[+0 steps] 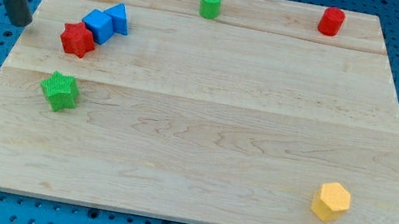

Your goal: Push the blue triangle towards the center of the board

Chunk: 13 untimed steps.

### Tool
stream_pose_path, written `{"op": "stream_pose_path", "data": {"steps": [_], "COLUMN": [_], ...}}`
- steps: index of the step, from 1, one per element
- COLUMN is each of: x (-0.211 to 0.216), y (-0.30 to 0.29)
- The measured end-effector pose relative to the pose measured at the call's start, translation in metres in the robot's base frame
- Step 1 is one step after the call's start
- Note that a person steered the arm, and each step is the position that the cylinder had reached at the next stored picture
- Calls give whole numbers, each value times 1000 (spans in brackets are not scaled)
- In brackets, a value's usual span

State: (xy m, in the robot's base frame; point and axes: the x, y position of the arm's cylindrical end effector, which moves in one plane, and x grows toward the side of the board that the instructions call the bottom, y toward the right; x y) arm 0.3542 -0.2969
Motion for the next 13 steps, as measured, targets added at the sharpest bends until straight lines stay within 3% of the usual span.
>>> {"op": "stream_pose_path", "data": {"steps": [3,7,9,11,13], "x": [-12,-52,-52,-30,-16], "y": [10,132,236,191,270]}}
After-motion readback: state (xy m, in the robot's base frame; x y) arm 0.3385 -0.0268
